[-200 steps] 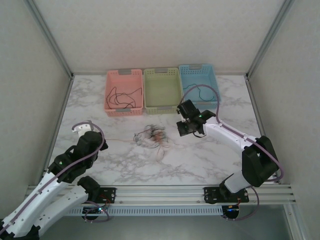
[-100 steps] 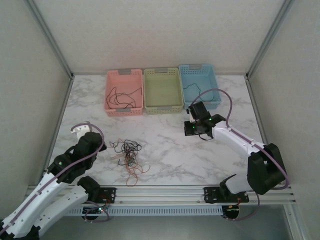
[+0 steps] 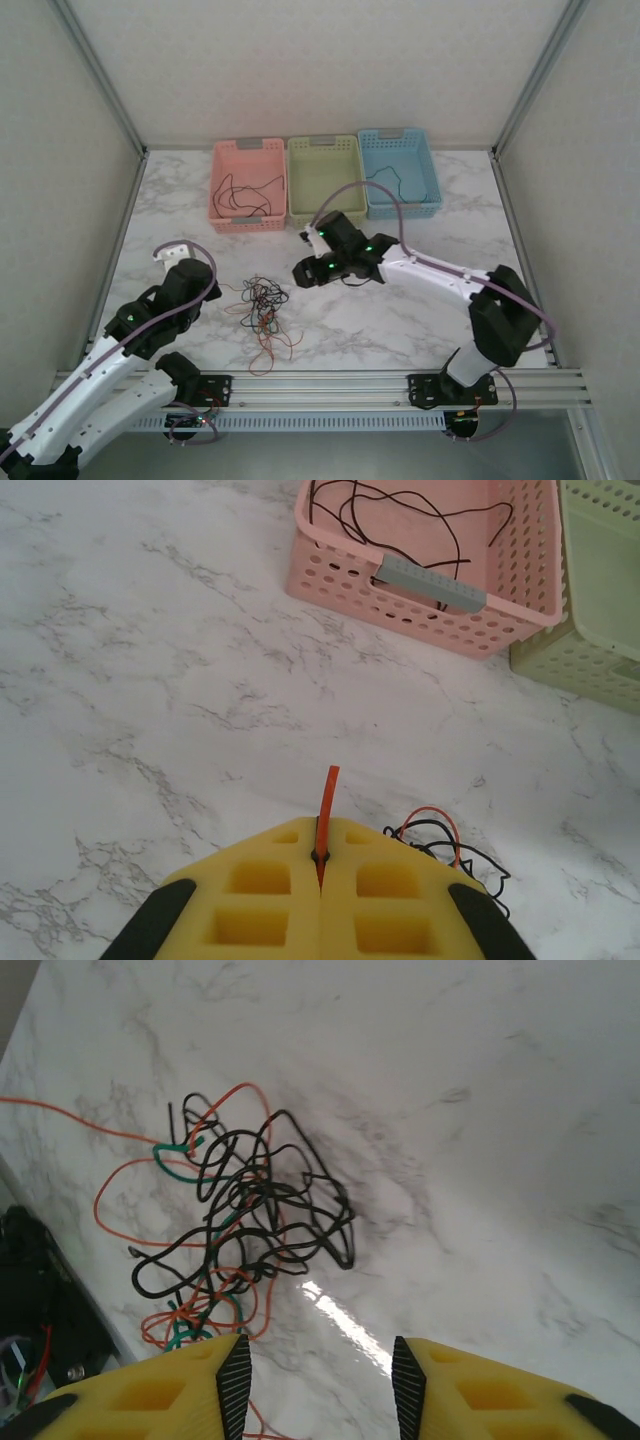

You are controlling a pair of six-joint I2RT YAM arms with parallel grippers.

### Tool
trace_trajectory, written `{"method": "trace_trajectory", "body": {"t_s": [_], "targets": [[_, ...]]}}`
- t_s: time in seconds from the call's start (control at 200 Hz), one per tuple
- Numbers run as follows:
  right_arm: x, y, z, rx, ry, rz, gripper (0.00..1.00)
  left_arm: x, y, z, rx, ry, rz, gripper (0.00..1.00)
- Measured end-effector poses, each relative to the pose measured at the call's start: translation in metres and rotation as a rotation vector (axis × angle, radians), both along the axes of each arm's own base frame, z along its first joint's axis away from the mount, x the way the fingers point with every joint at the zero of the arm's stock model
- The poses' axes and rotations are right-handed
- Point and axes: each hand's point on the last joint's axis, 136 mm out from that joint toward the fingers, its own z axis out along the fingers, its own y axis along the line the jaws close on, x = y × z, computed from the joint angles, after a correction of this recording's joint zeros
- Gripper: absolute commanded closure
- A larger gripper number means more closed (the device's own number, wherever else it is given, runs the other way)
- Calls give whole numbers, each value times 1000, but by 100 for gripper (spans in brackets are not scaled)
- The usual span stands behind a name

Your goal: Untangle the cables

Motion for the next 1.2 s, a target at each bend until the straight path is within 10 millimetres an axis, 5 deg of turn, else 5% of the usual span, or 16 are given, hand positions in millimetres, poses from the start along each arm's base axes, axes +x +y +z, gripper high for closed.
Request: {"method": "trace_trajectory", "body": {"t_s": [0.235, 0.421, 0.701, 0.811, 0.911, 0.986, 1.081, 1.201], "targets": [[-5, 55, -21, -40, -24, 143, 43, 0, -2, -4, -1, 13, -9, 100], [0, 73, -45, -87, -37, 204, 44, 0, -3, -6, -2, 20, -14, 100], [4, 70, -69, -158, -53, 236, 71, 0, -3, -6, -2, 19, -14, 100], [8, 68, -70, -174, -73, 228, 90, 0, -3, -6, -2, 20, -14, 100], [12, 66, -71, -187, -95, 221, 94, 0, -3, -7, -1, 20, -14, 100], [14, 64, -73, -198, -105, 214, 92, -1, -3, -8, 0, 23, -14, 100], [15, 62, -75, -208, -113, 210, 64, -1, -3, -9, 2, 25, -14, 100], [18, 59, -76, -224, -134, 207, 56, -1, -3, -9, 2, 25, -15, 100]]}}
